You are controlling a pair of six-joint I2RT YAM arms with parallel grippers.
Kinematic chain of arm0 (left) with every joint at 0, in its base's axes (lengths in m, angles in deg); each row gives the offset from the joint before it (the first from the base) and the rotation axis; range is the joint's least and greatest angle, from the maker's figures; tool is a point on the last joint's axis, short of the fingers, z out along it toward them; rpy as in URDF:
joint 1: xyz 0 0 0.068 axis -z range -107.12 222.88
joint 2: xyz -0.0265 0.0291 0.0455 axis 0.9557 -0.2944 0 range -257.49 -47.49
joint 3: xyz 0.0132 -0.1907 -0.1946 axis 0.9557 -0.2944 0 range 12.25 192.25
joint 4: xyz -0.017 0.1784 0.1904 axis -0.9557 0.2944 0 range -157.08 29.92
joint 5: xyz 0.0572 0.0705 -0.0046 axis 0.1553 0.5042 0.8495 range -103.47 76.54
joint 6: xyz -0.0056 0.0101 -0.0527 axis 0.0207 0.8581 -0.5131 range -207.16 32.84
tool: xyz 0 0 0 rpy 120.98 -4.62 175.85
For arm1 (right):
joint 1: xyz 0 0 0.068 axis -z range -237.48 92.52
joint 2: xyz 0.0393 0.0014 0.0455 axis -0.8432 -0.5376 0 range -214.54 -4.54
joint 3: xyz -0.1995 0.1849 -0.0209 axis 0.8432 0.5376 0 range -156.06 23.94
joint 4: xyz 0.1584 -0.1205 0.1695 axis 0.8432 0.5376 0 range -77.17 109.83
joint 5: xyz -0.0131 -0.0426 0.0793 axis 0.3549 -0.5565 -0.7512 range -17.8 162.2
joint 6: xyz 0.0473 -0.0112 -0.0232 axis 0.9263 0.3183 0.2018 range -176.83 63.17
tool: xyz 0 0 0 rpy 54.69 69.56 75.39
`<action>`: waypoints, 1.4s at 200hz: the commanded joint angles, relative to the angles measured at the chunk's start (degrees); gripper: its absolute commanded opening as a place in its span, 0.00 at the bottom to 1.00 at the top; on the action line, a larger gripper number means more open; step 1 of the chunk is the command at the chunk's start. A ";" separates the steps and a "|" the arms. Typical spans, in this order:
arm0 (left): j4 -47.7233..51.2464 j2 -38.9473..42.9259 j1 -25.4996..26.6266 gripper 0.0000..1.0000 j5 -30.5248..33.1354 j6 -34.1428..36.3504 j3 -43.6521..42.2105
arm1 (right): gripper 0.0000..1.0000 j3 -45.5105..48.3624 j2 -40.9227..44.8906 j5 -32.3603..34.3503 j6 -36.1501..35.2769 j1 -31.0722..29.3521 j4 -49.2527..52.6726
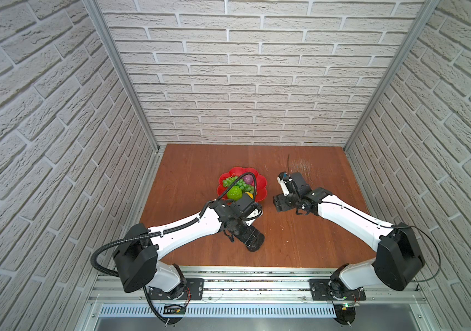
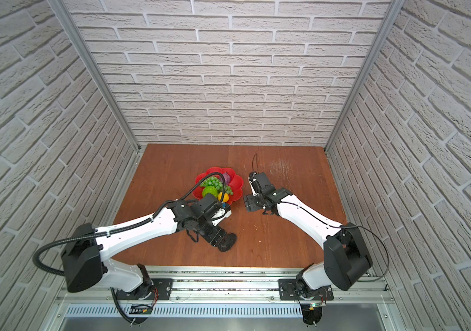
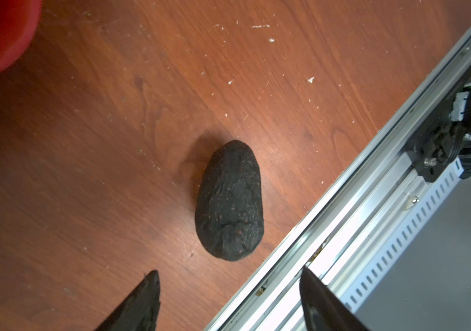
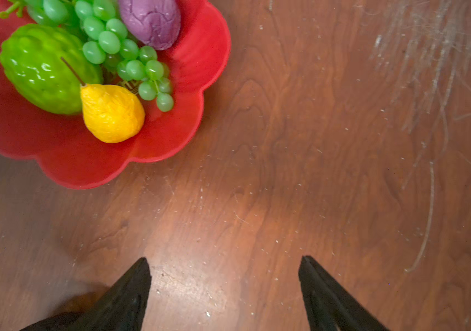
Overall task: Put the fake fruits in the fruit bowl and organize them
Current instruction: 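Open and withdraw the right gripper while the left gripper grasps the dark avocado, then lift the avocado with the left gripper and lower it into the bowl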
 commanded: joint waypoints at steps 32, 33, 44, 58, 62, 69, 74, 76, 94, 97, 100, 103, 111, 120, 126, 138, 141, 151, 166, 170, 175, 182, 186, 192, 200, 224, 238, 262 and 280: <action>2.07 -8.76 4.01 0.78 2.45 5.74 5.09 | 0.86 4.97 5.09 1.45 2.07 2.94 -1.46; 2.00 -8.88 4.07 0.78 2.53 5.75 5.15 | 0.86 5.08 5.16 1.42 2.13 2.95 -1.54; 1.89 -10.11 4.25 0.77 2.61 5.96 5.45 | 0.86 5.91 5.62 1.17 2.54 3.20 -2.21; 1.79 -11.60 4.54 0.77 2.59 6.17 5.71 | 0.86 6.12 5.75 1.03 2.72 3.40 -2.45; 1.86 -11.96 4.64 0.76 2.61 6.19 5.74 | 0.86 6.19 5.75 0.99 2.72 3.45 -2.52; 1.86 -12.66 4.69 0.76 2.84 6.19 5.75 | 0.86 6.31 5.73 0.96 2.67 3.49 -2.49; 1.80 -13.06 4.80 0.76 2.89 6.19 5.81 | 0.86 6.38 5.72 0.83 2.55 3.49 -2.58; 1.80 -13.22 4.89 0.76 2.99 6.23 5.82 | 0.86 6.41 5.70 0.86 2.54 3.49 -2.65; 1.32 -14.56 4.88 0.74 2.53 6.36 5.91 | 0.86 6.59 5.49 0.68 2.33 3.58 -2.78; 1.21 -14.73 4.91 0.74 2.37 6.36 5.91 | 0.85 6.60 5.49 0.57 2.30 3.58 -2.76; 1.17 -14.92 4.98 0.74 2.23 6.32 5.99 | 0.85 6.60 5.43 0.59 2.33 3.54 -2.76; 1.21 -15.18 4.99 0.73 2.09 6.24 6.07 | 0.85 6.55 5.36 0.48 2.33 3.53 -2.80; 1.38 -15.74 5.14 0.73 2.06 6.15 6.20 | 0.85 6.69 5.32 0.43 2.31 3.63 -2.84; 1.47 -16.25 5.42 0.72 2.07 5.93 6.19 | 0.85 6.85 5.22 0.33 2.37 3.67 -3.01; 1.35 -16.58 5.68 0.72 2.31 5.77 6.13 | 0.85 6.99 5.14 0.30 2.37 3.67 -3.15; 0.98 -17.03 6.01 0.71 2.81 5.36 5.94 | 0.85 7.21 4.85 0.01 2.42 3.67 -3.50; 0.82 -17.17 5.97 0.71 2.97 5.27 5.99 | 0.85 7.19 4.76 -0.01 2.37 3.67 -3.59; 0.69 -17.59 6.04 0.69 3.46 4.97 6.09 | 0.85 7.20 4.36 -0.32 2.39 3.66 -3.70; 0.60 -18.24 6.06 0.67 4.03 4.79 6.28 | 0.84 7.13 4.06 -0.37 2.26 3.65 -3.72; 0.59 -18.35 6.03 0.67 4.19 4.66 6.33 | 0.84 7.07 3.96 -0.41 2.20 3.67 -3.79; 0.50 -18.46 6.00 0.66 4.55 4.55 6.35 | 0.84 7.05 3.96 -0.38 2.09 3.67 -3.77; 0.51 -18.59 6.01 0.64 4.90 4.37 6.26 | 0.84 7.13 3.99 -0.36 2.02 3.67 -3.83; 0.51 -18.72 6.04 0.64 5.17 4.22 6.27 | 0.84 7.12 3.94 -0.37 2.00 3.67 -3.86; 0.51 -18.82 6.04 0.62 5.65 3.96 6.18 | 0.84 7.13 3.93 -0.28 1.85 3.66 -3.81; 0.30 -18.70 6.07 0.60 5.93 3.63 6.09 | 0.84 7.05 3.84 -0.37 1.84 3.67 -3.82; -0.16 -17.86 5.99 0.52 6.04 2.08 5.76 | 0.84 7.04 3.65 -0.64 1.84 3.67 -3.81; -0.34 -16.93 5.81 0.48 5.80 1.00 5.72 | 0.83 7.04 3.70 -0.61 1.69 3.67 -3.77; -0.84 -14.87 5.38 0.41 4.95 -1.15 5.54 | 0.83 6.70 3.85 -0.12 1.13 3.75 -3.47; -1.80 -12.30 4.72 0.40 3.49 -3.10 4.83 | 0.83 6.48 4.23 0.14 0.76 3.91 -3.12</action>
